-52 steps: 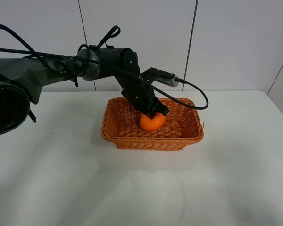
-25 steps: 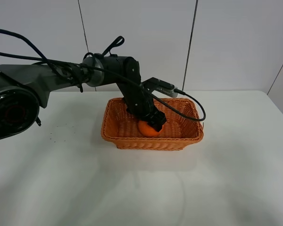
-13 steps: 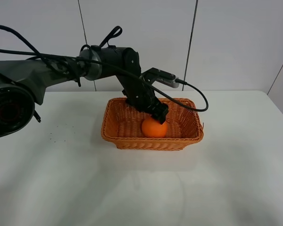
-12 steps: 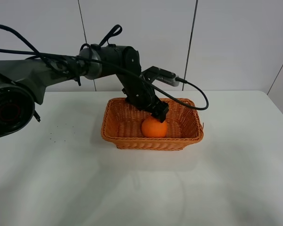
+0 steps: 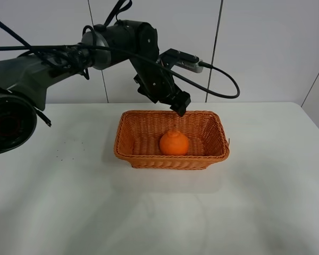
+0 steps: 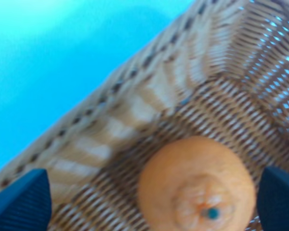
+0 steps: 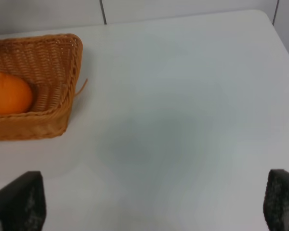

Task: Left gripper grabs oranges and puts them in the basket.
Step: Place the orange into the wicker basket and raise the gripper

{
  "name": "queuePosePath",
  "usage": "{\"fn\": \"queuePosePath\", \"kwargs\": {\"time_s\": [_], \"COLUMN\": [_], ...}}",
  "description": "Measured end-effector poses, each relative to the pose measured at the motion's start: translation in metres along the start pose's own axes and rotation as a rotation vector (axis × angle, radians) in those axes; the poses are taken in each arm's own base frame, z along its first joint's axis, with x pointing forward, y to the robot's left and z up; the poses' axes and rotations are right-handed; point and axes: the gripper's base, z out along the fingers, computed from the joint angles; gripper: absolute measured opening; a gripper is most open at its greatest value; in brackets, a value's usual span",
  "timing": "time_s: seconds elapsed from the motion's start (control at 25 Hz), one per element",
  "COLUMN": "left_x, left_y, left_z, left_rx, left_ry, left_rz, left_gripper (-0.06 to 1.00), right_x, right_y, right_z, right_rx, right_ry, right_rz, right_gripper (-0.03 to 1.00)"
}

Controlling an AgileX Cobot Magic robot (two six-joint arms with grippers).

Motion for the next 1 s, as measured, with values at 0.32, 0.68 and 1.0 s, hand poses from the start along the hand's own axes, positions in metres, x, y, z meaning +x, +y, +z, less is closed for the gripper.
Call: {"fn": "queuePosePath", "kwargs": {"time_s": [0.32,0.68,1.0], "left_x": [-0.010,-0.005,0.021], "left_y": [0.023,0.073,0.149], "left_z": [-0.043,-0.073,-0.082], "left_rx": [-0.074,-0.142,-0.235], "left_ry": [-0.049,-0.066,-0.030], "left_rz": [-0.015,-0.106,-0.232], "left_gripper": [0.96,0.96,0.96], "right_x": [0.000,0.000,0.000], "right_y": [0.000,0.000,0.000], "right_z": [0.000,0.000,0.000], "right_rx": [0.000,0.000,0.000], "right_ry": [0.000,0.000,0.000], "right_rz": [0.000,0.000,0.000], "right_gripper": [0.69,0.69,0.69]}}
